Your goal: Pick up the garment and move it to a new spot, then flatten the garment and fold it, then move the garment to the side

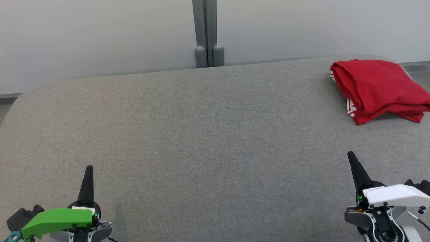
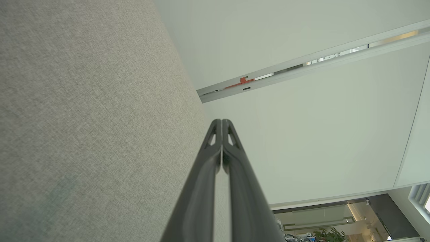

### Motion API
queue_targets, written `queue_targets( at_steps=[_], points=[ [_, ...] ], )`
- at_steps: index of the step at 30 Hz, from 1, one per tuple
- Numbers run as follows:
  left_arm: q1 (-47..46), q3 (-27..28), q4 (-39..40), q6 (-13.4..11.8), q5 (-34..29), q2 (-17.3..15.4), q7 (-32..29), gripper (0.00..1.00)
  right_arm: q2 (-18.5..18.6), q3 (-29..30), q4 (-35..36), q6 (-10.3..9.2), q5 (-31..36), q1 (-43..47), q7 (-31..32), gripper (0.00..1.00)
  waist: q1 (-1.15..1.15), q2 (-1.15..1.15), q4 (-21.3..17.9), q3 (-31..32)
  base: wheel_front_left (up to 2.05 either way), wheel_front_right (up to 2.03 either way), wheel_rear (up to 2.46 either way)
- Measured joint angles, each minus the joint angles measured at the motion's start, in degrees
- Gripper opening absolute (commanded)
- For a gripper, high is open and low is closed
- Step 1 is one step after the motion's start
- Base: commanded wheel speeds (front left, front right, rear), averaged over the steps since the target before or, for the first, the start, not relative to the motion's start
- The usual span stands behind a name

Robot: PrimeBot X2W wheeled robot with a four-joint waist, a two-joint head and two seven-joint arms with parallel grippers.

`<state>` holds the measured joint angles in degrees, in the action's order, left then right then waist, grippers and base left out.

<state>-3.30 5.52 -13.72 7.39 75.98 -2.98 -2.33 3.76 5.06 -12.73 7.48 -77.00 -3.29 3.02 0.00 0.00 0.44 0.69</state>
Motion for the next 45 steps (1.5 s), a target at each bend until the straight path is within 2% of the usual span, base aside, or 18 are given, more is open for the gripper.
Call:
queue_targets(
  at_steps=[39, 45],
  points=[
    [-2.57, 0.94, -0.32, 0.00, 16.23, 0.12, -4.16, 0.00, -0.88, 1.47, -1.25, 0.00, -15.08, -2.80, 3.54, 0.00, 0.00, 0.00, -0.44, -0.86, 0.00, 0.00, 0.00],
    [-2.65, 0.96, -0.32, 0.00, 16.34, 0.13, -4.21, 0.00, -0.91, 1.49, -1.29, 0.00, -15.19, -2.84, 3.54, 0.00, 0.00, 0.00, -0.44, -0.87, 0.00, 0.00, 0.00]
  ],
)
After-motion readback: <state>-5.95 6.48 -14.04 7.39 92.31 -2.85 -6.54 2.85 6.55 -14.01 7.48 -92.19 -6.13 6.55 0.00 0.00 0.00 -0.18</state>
